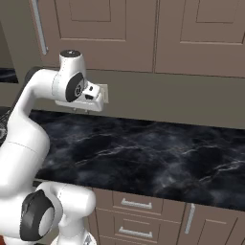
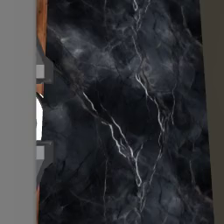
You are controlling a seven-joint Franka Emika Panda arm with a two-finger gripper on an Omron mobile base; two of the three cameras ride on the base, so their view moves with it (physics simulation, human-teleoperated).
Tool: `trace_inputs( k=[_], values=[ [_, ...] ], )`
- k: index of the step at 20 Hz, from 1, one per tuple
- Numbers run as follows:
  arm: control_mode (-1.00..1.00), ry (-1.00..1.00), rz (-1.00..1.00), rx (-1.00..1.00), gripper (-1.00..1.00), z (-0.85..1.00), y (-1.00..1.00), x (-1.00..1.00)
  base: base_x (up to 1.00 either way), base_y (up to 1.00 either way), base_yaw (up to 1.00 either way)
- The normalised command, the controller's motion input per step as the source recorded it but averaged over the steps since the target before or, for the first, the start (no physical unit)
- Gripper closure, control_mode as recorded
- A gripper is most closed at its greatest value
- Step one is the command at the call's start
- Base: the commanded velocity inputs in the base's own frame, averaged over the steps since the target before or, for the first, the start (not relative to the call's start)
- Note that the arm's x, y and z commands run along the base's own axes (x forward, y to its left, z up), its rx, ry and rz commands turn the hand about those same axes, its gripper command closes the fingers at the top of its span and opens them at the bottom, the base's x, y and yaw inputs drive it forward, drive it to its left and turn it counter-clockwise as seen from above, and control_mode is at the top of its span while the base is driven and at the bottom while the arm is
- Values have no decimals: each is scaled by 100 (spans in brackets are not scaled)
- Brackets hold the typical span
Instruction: Open the cabinet, pick the kettle from the cabinet, and place it in the sink.
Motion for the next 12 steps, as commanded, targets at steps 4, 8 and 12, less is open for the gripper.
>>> trace_inputs(
  k=[4,8,12],
  values=[
    [-100,-1,0,0,-100,0,0,-4,0,0,0],
    [-100,-13,0,5,-100,0,0,-20,0,0,0],
    [-100,-21,0,0,-100,3,5,-23,0,0,0]
  ],
)
